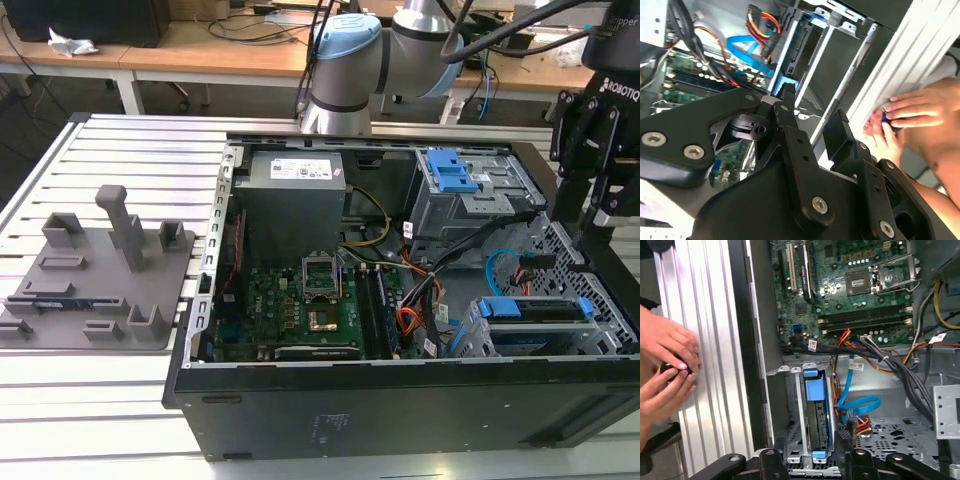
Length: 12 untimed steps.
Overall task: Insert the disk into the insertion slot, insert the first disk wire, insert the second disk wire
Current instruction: 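Insert the first disk wire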
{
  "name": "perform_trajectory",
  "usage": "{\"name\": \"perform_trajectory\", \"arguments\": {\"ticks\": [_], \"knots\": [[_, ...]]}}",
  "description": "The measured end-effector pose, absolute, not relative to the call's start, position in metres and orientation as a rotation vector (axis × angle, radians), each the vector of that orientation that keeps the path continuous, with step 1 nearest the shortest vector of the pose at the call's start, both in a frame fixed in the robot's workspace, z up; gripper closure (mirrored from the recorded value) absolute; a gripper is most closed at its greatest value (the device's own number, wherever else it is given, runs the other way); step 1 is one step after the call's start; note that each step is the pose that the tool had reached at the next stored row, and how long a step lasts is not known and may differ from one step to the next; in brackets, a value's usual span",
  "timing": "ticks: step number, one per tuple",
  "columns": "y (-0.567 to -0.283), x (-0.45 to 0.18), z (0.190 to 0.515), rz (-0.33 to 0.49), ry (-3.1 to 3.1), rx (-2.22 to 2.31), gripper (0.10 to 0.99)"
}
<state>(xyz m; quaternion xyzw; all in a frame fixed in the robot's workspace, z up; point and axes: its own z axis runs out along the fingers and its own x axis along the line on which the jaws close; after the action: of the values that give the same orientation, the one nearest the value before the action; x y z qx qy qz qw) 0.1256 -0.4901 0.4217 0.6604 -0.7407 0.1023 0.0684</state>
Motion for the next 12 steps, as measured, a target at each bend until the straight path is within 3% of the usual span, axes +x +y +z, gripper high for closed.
{"name": "perform_trajectory", "arguments": {"ticks": [9, 12], "knots": [[-0.4901, 0.1270, 0.4191, 0.329, -2.294, 1.954, 0.584], [-0.4860, 0.1351, 0.4169, 0.378, -2.262, 1.929, 0.584]]}}
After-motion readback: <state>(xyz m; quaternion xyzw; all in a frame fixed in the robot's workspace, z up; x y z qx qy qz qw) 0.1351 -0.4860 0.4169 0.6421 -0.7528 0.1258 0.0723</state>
